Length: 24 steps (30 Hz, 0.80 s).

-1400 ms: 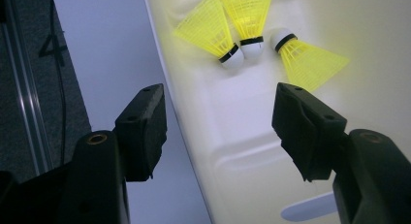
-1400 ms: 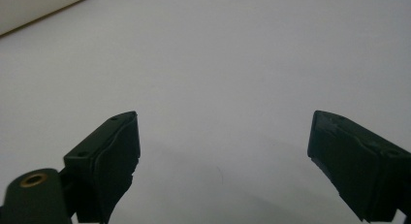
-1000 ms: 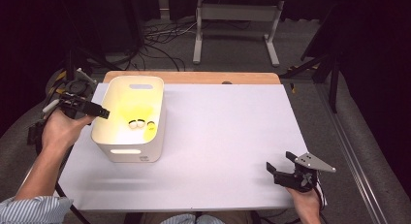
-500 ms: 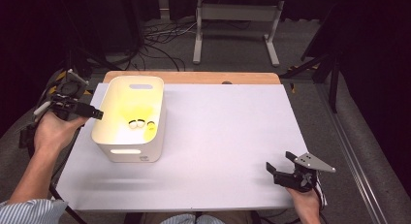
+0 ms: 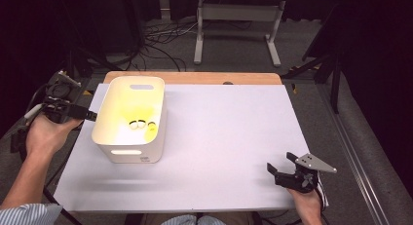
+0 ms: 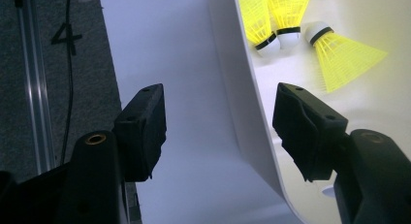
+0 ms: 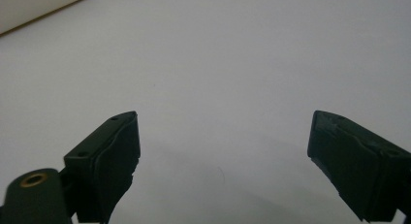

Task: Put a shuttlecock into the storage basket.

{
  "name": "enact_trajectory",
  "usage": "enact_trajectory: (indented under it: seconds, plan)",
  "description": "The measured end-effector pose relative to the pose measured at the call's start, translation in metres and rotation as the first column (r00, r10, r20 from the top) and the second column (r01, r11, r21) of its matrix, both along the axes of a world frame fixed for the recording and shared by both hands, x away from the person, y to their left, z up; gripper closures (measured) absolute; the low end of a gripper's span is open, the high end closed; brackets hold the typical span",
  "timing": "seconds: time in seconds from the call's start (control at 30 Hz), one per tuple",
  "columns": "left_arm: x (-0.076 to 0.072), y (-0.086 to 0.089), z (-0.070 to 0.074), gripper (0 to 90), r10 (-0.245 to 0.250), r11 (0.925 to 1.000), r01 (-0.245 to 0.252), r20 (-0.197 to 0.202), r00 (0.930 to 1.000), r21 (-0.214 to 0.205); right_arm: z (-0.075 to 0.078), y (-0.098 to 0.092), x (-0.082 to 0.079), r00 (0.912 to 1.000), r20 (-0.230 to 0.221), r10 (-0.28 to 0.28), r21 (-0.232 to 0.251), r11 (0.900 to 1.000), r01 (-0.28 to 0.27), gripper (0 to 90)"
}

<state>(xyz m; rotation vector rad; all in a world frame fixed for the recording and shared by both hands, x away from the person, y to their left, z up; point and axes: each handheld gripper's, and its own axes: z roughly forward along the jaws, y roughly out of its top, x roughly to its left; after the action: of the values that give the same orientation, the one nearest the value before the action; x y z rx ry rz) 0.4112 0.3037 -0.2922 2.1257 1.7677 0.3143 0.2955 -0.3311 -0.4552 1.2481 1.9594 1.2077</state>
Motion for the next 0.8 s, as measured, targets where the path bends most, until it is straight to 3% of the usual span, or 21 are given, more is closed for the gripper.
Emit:
enact_trajectory:
  seconds: [0.23,0.8]
  plan:
    - [-0.005,0.010,-0.001,37.2,0.025,0.9996,-0.025,0.016,0.9995,-0.017,0.000,0.000,0.000,1.0000,0.000,-0.001,-0.001,1.0000,0.001,12.2]
    - [-0.014,0.023,-0.006,36.9,0.058,0.9978,-0.058,0.011,0.9982,-0.031,0.000,0.000,0.000,1.0000,0.001,-0.002,-0.001,1.0000,0.002,12.3]
